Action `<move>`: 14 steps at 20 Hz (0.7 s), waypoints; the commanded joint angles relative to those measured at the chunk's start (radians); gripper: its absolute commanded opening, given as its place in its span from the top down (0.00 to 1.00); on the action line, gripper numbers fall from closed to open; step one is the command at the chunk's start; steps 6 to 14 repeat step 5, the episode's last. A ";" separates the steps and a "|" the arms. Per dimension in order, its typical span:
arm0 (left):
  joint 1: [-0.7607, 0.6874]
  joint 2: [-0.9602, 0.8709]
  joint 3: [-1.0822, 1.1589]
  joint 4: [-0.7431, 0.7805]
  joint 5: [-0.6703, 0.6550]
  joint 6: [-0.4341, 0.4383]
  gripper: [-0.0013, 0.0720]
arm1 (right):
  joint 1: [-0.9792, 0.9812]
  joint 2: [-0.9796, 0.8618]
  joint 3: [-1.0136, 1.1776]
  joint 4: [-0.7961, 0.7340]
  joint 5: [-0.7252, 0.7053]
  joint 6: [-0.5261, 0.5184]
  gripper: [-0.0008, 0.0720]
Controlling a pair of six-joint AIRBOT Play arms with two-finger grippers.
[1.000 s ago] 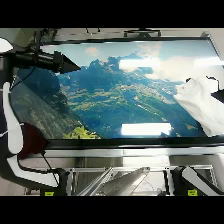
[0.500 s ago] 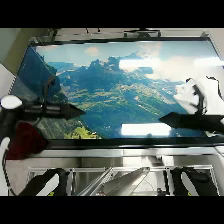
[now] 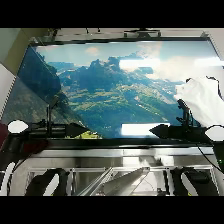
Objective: Fold the shirts.
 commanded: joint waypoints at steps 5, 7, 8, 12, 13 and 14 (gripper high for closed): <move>0.001 0.064 -0.010 -0.001 0.003 0.001 0.97 | 0.004 0.002 -0.006 0.013 -0.005 -0.006 0.97; 0.001 0.064 -0.010 -0.001 0.003 0.001 0.97 | 0.004 0.002 -0.006 0.013 -0.005 -0.006 0.97; 0.001 0.064 -0.010 -0.001 0.003 0.001 0.97 | 0.004 0.002 -0.006 0.013 -0.005 -0.006 0.97; 0.001 0.064 -0.010 -0.001 0.003 0.001 0.97 | 0.004 0.002 -0.006 0.013 -0.005 -0.006 0.97; 0.001 0.064 -0.010 -0.001 0.003 0.001 0.97 | 0.004 0.002 -0.006 0.013 -0.005 -0.006 0.97; 0.001 0.064 -0.010 -0.001 0.003 0.001 0.97 | 0.004 0.002 -0.006 0.013 -0.005 -0.006 0.97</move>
